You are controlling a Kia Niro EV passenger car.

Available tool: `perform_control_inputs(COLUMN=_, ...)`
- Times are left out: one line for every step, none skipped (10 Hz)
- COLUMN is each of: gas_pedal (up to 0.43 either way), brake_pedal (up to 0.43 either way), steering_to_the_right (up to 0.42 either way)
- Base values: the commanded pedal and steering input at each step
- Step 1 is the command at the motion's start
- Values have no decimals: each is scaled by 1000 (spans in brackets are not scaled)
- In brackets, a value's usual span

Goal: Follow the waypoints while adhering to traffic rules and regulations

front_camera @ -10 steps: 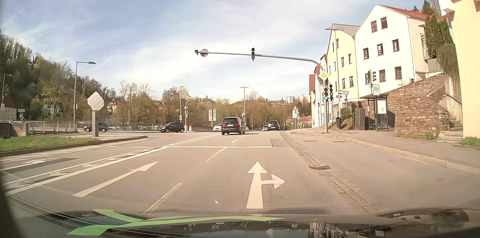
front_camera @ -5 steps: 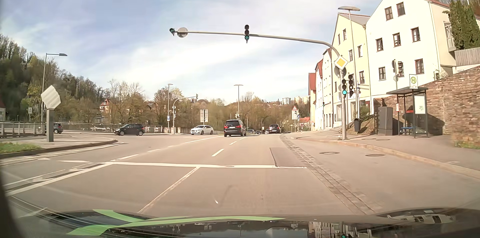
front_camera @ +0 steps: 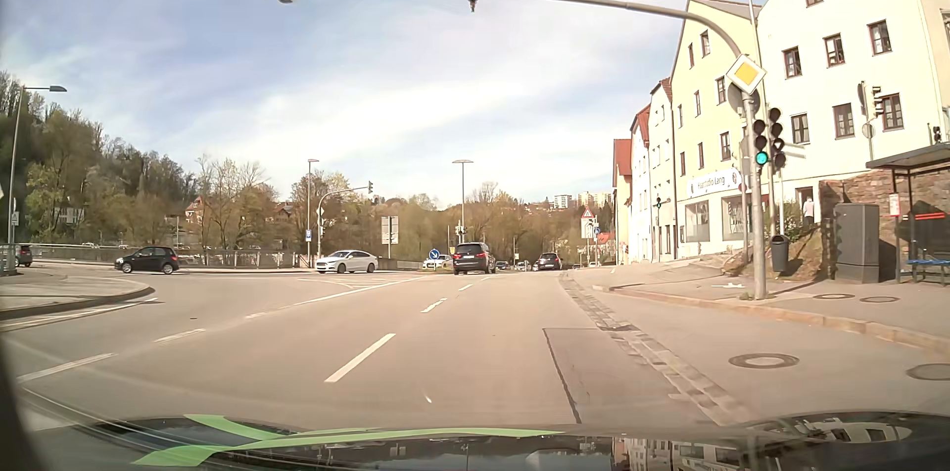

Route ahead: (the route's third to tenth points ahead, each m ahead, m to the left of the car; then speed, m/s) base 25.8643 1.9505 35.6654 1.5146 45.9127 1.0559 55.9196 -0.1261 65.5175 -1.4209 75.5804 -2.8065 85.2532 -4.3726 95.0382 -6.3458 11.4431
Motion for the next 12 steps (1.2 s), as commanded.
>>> perform_control_inputs(gas_pedal=87, brake_pedal=0, steering_to_the_right=5)
perform_control_inputs(gas_pedal=87, brake_pedal=0, steering_to_the_right=5)
perform_control_inputs(gas_pedal=87, brake_pedal=0, steering_to_the_right=5)
perform_control_inputs(gas_pedal=87, brake_pedal=0, steering_to_the_right=5)
perform_control_inputs(gas_pedal=79, brake_pedal=0, steering_to_the_right=5)
perform_control_inputs(gas_pedal=79, brake_pedal=0, steering_to_the_right=6)
perform_control_inputs(gas_pedal=79, brake_pedal=0, steering_to_the_right=5)
perform_control_inputs(gas_pedal=67, brake_pedal=0, steering_to_the_right=6)
perform_control_inputs(gas_pedal=67, brake_pedal=0, steering_to_the_right=6)
perform_control_inputs(gas_pedal=67, brake_pedal=0, steering_to_the_right=6)
perform_control_inputs(gas_pedal=67, brake_pedal=0, steering_to_the_right=6)
perform_control_inputs(gas_pedal=67, brake_pedal=0, steering_to_the_right=6)
